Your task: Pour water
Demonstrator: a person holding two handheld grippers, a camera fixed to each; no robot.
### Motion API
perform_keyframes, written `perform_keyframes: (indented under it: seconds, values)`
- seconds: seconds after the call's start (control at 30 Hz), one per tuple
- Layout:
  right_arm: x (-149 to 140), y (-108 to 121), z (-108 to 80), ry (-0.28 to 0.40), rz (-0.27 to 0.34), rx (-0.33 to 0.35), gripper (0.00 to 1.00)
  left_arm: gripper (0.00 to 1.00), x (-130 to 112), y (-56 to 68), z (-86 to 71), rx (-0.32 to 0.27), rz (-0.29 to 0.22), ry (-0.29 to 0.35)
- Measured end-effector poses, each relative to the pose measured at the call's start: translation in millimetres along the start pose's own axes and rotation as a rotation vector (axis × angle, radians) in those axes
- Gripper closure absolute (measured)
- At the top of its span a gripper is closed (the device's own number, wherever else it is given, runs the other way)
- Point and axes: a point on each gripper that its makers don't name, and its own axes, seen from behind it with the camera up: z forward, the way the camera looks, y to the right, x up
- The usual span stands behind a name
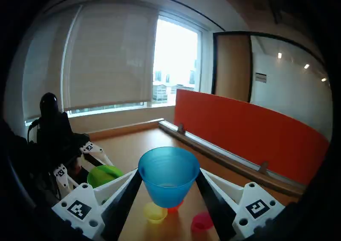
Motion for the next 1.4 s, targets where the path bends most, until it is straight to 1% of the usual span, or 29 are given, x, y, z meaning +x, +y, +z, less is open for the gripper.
perform_keyframes:
  seconds: [0.4, 0.77, 0.97, 1.4]
  values:
    - [-16.0, 5.7, -4.6, -0.032, -0.006, -0.006, 0.1, 0.17, -10.1, 3.8, 0.1, -0.016, 0.014, -0.047]
    - [-29.8, 8.9, -9.2, -0.055, -0.013, -0.006, 0.1, 0.17, -22.9, 1.7, 0.8, -0.021, 0.013, -0.096]
    - [-37.3, 10.4, -11.9, -0.067, -0.018, -0.004, 0.1, 0.17, -30.4, 3.3, 0.9, -0.028, 0.026, -0.127]
    - [-54.7, 18.3, -19.4, -0.095, -0.017, -0.013, 0.1, 0.17, -44.9, 3.1, 0.6, -0.036, 0.036, -0.176]
